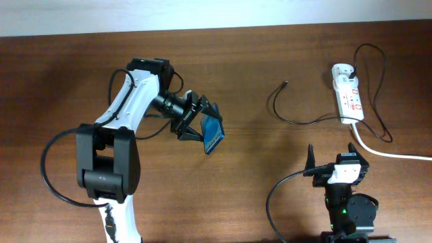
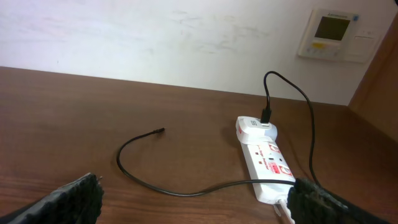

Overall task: Plug charger to phone and switch on socket
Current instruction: 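Lift the phone upright with the left gripper and raise it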

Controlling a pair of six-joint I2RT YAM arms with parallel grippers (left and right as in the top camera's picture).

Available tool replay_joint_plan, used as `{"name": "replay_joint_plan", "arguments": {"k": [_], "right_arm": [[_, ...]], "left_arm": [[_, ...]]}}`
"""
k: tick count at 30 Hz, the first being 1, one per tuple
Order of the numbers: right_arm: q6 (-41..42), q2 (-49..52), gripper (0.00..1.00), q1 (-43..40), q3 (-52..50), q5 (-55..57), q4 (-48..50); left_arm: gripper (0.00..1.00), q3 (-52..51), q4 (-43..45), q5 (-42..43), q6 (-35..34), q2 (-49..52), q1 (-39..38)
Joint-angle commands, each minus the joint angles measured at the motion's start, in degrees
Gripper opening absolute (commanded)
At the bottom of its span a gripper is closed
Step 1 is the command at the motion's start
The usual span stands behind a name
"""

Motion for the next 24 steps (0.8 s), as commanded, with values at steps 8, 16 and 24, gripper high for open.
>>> {"name": "replay_joint_plan", "arguments": {"k": [8, 16, 24], "right_arm": [[-0.20, -0.37, 0.99, -0.26, -0.28, -0.57, -0.26], [-0.20, -0.37, 0.99, -0.26, -0.28, -0.57, -0.26], [-0.20, -0.37, 0.99, -0.26, -0.28, -0.55, -0.26]], "left_arm": [[0.55, 1.53, -0.96, 12.04, -0.22, 0.37, -0.11], [0.55, 1.53, -1.36, 16.52, -0.66, 0.37, -0.11], [0.55, 1.53, -1.33, 16.94, -0.59, 0.37, -0.11]]}}
